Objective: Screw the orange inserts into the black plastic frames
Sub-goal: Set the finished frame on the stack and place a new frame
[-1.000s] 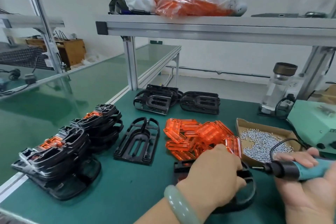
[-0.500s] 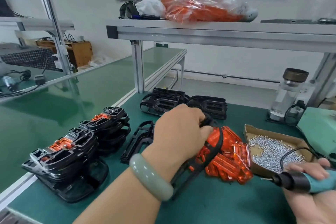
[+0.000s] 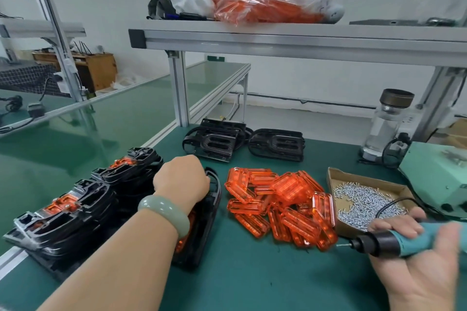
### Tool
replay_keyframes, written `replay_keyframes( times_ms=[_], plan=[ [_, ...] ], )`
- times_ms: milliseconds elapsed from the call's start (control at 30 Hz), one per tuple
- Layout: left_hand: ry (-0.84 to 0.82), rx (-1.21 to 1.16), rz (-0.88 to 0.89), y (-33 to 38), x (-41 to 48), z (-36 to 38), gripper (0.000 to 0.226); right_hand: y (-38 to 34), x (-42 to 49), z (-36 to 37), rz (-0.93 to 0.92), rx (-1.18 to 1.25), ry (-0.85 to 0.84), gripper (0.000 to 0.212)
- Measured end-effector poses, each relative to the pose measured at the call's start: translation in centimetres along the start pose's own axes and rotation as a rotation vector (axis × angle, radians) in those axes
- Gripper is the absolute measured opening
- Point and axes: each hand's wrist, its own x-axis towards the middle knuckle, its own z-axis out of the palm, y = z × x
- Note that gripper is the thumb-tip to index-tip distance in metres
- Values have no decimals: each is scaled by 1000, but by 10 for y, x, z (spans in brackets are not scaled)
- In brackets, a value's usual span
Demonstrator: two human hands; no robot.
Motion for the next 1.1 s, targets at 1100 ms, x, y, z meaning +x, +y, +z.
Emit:
replay_keyframes(
  times_ms=[1100],
  plan=[
    [-119, -159, -102, 100, 121, 50, 83, 3, 24, -23, 222, 161, -235, 47]
  ],
)
